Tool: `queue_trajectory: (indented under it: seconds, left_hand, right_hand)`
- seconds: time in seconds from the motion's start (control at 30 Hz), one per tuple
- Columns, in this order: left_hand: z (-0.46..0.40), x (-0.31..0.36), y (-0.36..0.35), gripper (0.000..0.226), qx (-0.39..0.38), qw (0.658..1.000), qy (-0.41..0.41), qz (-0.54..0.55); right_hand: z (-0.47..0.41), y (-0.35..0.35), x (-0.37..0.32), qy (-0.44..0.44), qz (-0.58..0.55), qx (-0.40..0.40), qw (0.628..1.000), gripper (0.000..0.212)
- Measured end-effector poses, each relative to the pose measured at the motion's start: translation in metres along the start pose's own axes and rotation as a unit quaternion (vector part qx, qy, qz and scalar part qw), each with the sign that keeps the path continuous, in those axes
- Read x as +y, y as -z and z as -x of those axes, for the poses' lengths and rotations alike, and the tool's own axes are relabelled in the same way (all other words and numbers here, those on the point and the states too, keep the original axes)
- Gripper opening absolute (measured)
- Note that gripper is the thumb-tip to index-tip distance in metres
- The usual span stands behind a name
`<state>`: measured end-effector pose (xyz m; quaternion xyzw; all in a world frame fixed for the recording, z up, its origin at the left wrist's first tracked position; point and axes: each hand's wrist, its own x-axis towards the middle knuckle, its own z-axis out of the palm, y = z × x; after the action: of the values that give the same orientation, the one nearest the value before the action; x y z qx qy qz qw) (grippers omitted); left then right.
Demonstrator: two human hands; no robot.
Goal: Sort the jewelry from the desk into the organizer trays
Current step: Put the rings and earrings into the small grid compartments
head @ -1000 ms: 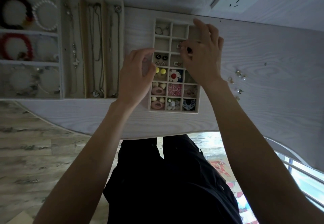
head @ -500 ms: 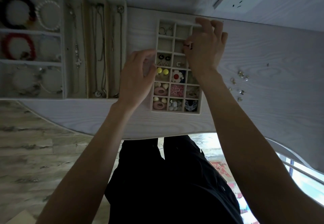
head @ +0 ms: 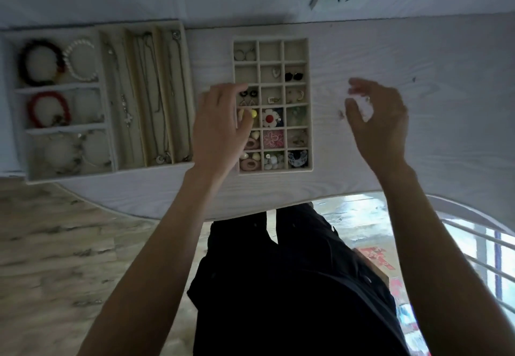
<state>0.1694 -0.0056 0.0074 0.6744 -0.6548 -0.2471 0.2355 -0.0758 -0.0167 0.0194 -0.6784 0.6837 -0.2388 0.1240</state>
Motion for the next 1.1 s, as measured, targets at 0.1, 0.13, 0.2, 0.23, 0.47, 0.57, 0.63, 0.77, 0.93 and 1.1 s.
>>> queue_trajectory:
  seconds: [0.1, 0.13, 0.2, 0.23, 0.47, 0.57, 0.63, 0.77, 0.93, 1.1]
  left_hand:
    - [-0.002, 0.021, -0.008, 0.035, -0.036, 0.996, -0.075, -0.042]
    - [-0.002, 0.027, -0.013, 0.038, -0.055, 0.993, -0.094, -0.048]
    - [-0.003, 0.039, -0.026, 0.048, -0.094, 0.985, -0.126, -0.069]
    - [-0.003, 0.047, -0.034, 0.053, -0.11, 0.981, -0.138, -0.086]
    - [0.002, 0.053, -0.058, 0.06, -0.128, 0.973, -0.109, -0.156]
    - [0.003, 0.054, -0.061, 0.057, -0.118, 0.975, -0.105, -0.156]
    - [0.003, 0.055, -0.062, 0.057, -0.119, 0.976, -0.1, -0.155]
    - [0.005, 0.057, -0.064, 0.055, -0.1, 0.975, -0.112, -0.161]
    - [0.006, 0.059, -0.065, 0.055, -0.093, 0.977, -0.111, -0.158]
    - [0.005, 0.057, -0.067, 0.055, -0.103, 0.978, -0.109, -0.147]
  right_hand:
    - [0.031, 0.003, 0.037, -0.057, 0.072, -0.006, 0.996, 0.034]
    - [0.037, 0.002, 0.047, -0.092, 0.085, -0.022, 0.992, 0.039]
    - [0.046, 0.002, 0.061, -0.172, 0.066, -0.048, 0.982, 0.045]
    - [0.049, 0.002, 0.068, -0.199, 0.042, -0.051, 0.978, 0.046]
    - [0.038, -0.008, 0.074, -0.152, -0.072, -0.051, 0.984, 0.035]
    - [0.034, -0.004, 0.083, -0.157, -0.09, -0.013, 0.983, 0.03]
    - [0.025, -0.001, 0.089, -0.157, -0.081, 0.003, 0.984, 0.027]
    - [-0.001, -0.001, 0.094, -0.129, -0.005, -0.036, 0.991, 0.025]
    - [-0.018, -0.009, 0.094, -0.089, 0.038, -0.056, 0.994, 0.012]
    - [-0.022, -0.007, 0.089, -0.047, 0.092, -0.053, 0.993, 0.012]
